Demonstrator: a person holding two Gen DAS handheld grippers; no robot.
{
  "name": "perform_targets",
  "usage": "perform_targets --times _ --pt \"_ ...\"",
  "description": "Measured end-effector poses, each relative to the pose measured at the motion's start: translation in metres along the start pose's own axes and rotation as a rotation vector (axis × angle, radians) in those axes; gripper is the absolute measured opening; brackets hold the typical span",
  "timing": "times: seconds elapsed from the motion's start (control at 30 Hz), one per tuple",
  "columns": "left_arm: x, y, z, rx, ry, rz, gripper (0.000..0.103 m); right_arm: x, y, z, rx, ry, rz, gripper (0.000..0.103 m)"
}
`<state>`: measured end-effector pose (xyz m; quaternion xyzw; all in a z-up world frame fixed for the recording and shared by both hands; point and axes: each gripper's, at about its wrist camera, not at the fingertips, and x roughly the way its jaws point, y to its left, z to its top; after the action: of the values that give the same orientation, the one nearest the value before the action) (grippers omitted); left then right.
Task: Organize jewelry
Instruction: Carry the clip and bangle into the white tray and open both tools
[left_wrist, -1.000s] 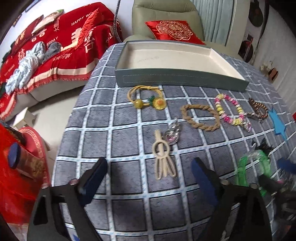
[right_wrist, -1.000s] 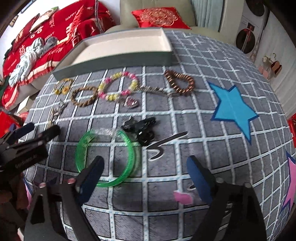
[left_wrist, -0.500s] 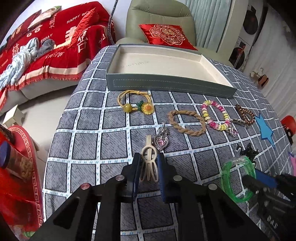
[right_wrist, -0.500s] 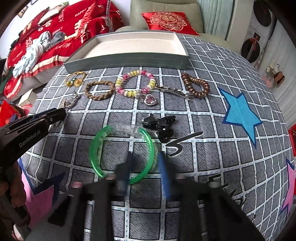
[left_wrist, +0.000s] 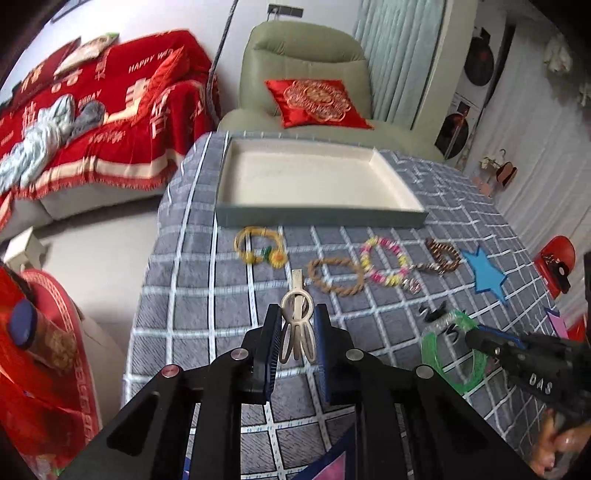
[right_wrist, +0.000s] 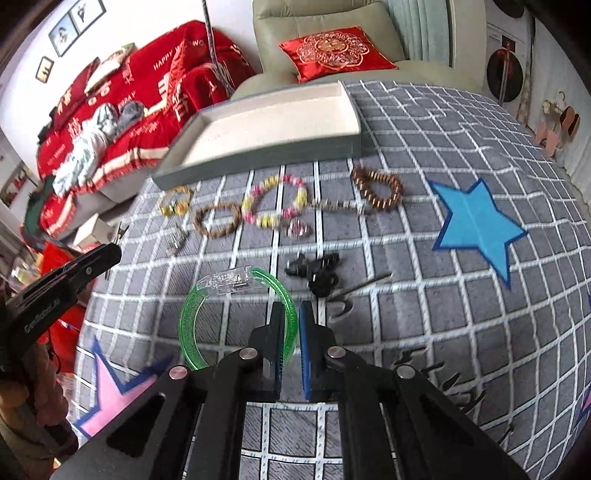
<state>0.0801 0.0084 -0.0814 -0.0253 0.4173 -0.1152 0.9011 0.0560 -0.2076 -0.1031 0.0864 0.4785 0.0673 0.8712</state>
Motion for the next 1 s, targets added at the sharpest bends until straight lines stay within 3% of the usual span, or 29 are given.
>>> perform_targets --times 0.27,0.47,0.6,0.73,0.87,1.0 --pt "-0.034 -0.015 0.063 0.048 -0.074 -0.019 0.035 -0.022 -0.01 0.067 -0.016 -0.061 0.066 0.008" --pt "-0.02 -0.022 0.127 0.075 -0.088 0.0 0.035 -0.019 -0.018 0.134 -0.008 -0.071 0.075 0.009" --pt "0.011 -0.015 0.178 0.075 -0.084 0.019 0.035 -0.001 -0.014 0.18 -0.028 -0.049 0.036 0.009" --pt "0.05 -0.002 0.21 0.034 -0.082 0.019 0.034 0.031 -0.013 0.226 -0.011 -0.045 0.01 0.008" --pt "0.104 0.007 0.213 0.022 -0.035 0.048 0.035 0.074 -0.013 0.247 0.014 -0.014 -0.013 0.008" --pt "0.157 0.01 0.198 0.034 0.025 0.071 0.035 0.119 -0.011 0.245 -0.005 0.033 -0.049 0.008"
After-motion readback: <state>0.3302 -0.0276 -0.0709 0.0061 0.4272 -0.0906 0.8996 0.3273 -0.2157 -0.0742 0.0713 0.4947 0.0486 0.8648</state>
